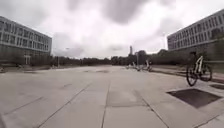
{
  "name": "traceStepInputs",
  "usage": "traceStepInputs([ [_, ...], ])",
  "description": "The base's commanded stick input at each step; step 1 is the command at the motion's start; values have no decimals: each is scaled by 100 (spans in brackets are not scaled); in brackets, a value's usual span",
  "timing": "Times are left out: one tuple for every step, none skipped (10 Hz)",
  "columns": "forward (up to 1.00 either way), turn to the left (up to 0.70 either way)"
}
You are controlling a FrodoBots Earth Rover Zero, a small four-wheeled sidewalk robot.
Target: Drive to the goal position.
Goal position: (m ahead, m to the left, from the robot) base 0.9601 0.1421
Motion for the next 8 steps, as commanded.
traceStepInputs([
  [70,0],
  [70,0],
  [70,0],
  [70,0],
  [70,0],
  [70,0],
  [70,0],
  [70,0],
])
